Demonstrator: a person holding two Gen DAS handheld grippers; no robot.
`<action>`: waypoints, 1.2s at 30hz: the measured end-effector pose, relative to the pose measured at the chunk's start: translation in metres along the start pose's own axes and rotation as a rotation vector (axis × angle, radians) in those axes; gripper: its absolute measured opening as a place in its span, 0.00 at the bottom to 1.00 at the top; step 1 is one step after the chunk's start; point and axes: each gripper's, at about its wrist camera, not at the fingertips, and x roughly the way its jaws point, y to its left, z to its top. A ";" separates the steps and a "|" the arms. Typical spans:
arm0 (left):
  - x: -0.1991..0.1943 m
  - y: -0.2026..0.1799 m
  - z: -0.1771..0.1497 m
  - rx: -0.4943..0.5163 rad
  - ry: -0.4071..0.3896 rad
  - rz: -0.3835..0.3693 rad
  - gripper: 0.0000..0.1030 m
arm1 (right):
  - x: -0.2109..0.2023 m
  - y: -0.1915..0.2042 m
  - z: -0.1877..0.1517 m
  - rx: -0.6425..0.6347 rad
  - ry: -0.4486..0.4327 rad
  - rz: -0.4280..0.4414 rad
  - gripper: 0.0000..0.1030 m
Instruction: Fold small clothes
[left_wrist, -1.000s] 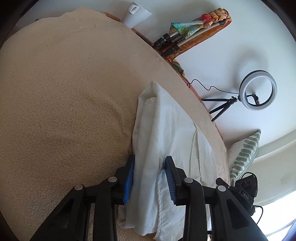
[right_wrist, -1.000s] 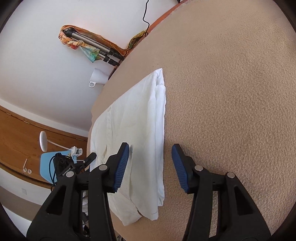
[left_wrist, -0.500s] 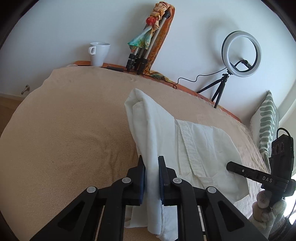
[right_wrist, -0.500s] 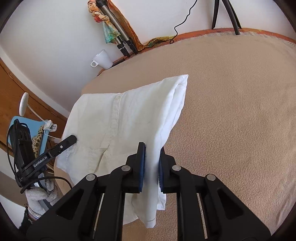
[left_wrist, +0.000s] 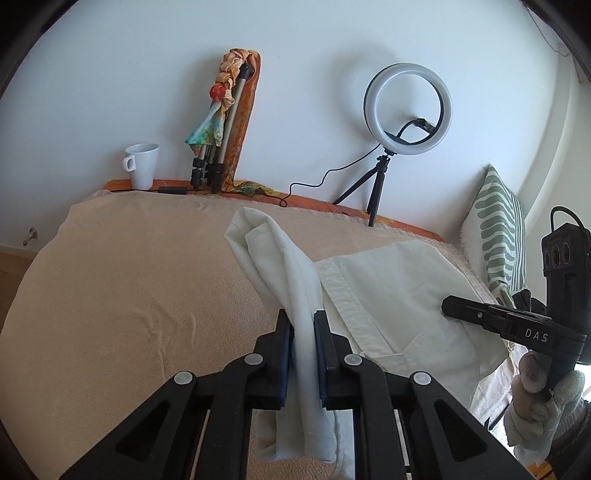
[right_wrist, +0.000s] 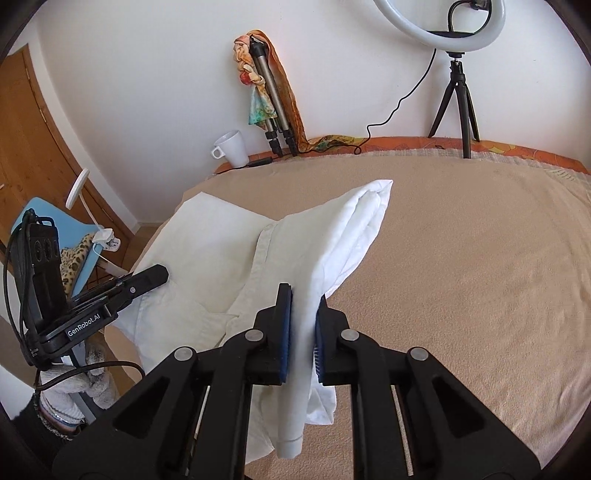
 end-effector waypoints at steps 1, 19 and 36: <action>-0.001 -0.009 0.002 0.011 -0.006 -0.006 0.09 | -0.005 -0.001 0.000 -0.005 -0.006 -0.006 0.11; 0.071 -0.111 0.037 0.116 0.044 -0.135 0.09 | -0.055 -0.086 0.022 0.012 -0.079 -0.111 0.11; 0.197 -0.182 0.076 0.146 0.075 -0.143 0.09 | -0.039 -0.206 0.077 0.058 -0.097 -0.233 0.11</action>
